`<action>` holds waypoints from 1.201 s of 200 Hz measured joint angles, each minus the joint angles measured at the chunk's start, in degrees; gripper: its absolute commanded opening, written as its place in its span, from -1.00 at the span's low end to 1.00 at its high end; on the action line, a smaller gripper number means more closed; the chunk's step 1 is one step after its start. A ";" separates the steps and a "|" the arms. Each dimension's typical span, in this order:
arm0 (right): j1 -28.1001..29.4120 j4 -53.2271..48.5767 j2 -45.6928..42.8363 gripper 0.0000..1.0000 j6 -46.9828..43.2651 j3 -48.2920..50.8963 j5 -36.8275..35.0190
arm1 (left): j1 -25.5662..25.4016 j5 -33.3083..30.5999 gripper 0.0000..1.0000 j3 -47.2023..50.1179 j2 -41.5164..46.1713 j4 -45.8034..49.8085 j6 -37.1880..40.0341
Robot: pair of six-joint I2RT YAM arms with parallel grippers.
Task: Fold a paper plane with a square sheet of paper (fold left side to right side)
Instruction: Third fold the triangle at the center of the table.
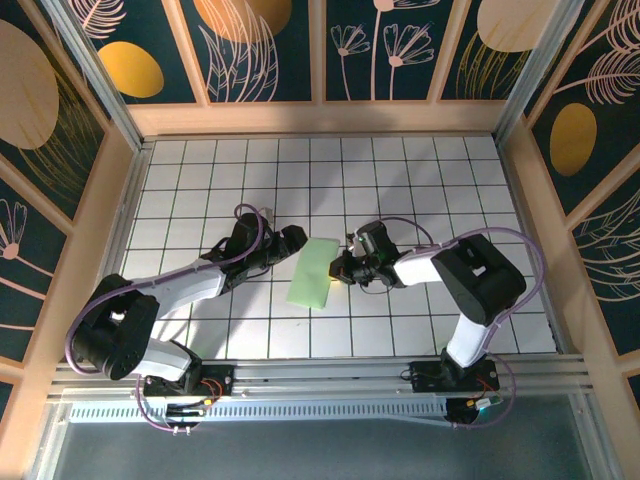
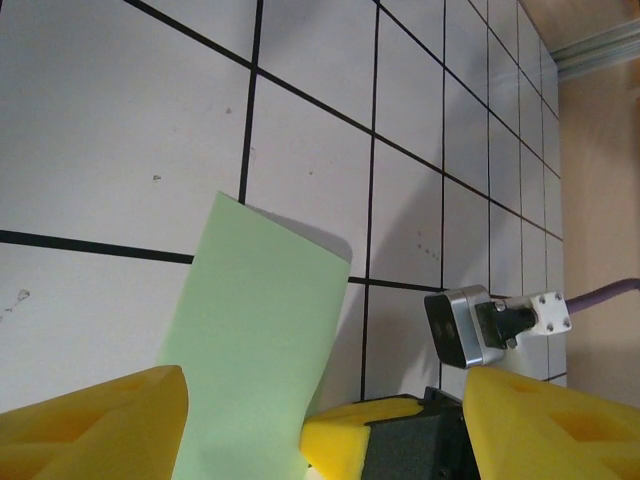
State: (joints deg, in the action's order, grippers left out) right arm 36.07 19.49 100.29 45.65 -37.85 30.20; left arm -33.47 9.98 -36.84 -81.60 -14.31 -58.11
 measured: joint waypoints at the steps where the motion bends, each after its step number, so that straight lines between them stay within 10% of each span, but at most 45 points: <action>1: 0.02 -0.15 0.02 -1.00 -0.11 -0.11 -0.09 | 0.00 -0.02 0.46 0.00 0.04 0.02 0.02; 111: 0.76 -16.35 2.89 -1.00 -13.00 -11.23 -4.92 | 2.91 2.34 0.54 1.38 4.87 1.68 1.49; 240: -2.56 -21.92 3.80 -1.00 -24.13 -14.73 -5.64 | 2.47 13.73 0.02 4.15 -5.77 2.32 5.99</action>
State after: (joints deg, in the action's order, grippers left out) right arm 33.52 -2.44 104.09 21.52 -52.58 24.56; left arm -31.00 23.70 -32.69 -87.37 -11.99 -52.12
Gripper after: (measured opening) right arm 0.051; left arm 0.522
